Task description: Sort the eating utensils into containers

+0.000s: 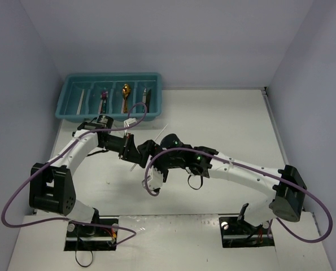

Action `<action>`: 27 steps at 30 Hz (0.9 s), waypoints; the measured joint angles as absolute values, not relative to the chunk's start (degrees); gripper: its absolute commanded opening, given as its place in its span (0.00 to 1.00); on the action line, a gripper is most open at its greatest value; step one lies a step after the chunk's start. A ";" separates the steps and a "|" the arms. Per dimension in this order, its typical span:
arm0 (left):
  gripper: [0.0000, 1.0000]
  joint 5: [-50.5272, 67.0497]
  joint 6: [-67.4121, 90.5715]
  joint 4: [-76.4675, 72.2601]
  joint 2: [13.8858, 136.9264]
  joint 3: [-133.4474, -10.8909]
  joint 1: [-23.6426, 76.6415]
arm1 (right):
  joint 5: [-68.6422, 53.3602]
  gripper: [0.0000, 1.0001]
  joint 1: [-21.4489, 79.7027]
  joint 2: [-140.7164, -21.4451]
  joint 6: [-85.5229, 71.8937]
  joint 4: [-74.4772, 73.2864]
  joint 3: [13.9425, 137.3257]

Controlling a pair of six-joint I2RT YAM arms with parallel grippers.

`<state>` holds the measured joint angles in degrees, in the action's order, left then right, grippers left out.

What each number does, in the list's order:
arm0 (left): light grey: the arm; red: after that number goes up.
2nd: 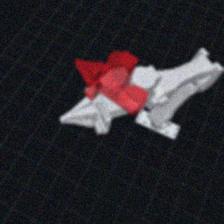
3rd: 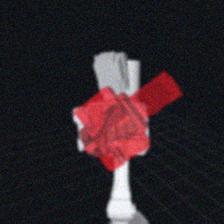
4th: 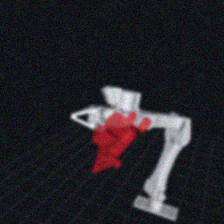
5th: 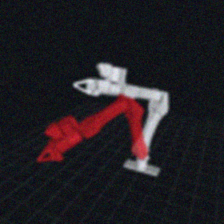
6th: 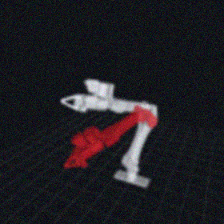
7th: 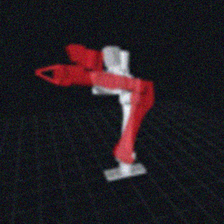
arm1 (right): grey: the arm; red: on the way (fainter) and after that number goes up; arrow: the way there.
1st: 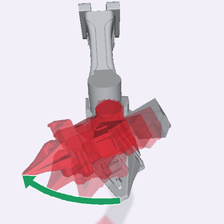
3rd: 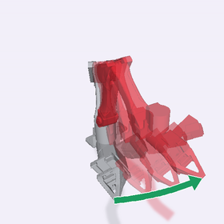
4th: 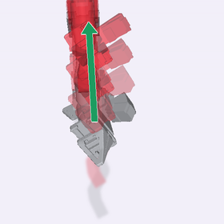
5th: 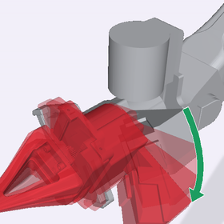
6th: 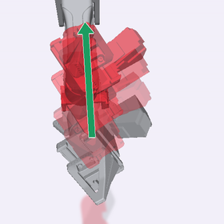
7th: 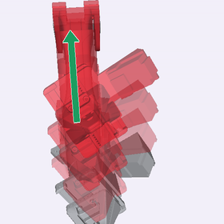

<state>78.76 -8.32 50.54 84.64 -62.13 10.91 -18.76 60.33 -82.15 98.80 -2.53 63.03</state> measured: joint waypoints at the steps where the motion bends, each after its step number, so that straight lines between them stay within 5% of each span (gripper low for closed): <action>1: 0.00 78.48 -8.32 50.54 84.64 -62.13 10.68 | -18.60 0.77 60.42 -81.71 98.46 -2.48 62.79; 7: 0.00 74.35 -8.43 51.16 84.87 -67.00 2.39 | -16.82 0.78 60.42 -76.27 92.03 -2.33 61.59; 15: 0.00 57.77 -8.91 49.45 98.54 -94.81 -15.23 | -12.42 0.79 59.83 -73.52 74.48 -1.67 59.15; 27: 0.00 37.05 -11.39 45.45 122.34 -125.60 -19.47 | -10.60 0.79 55.21 -73.77 54.56 -1.90 56.75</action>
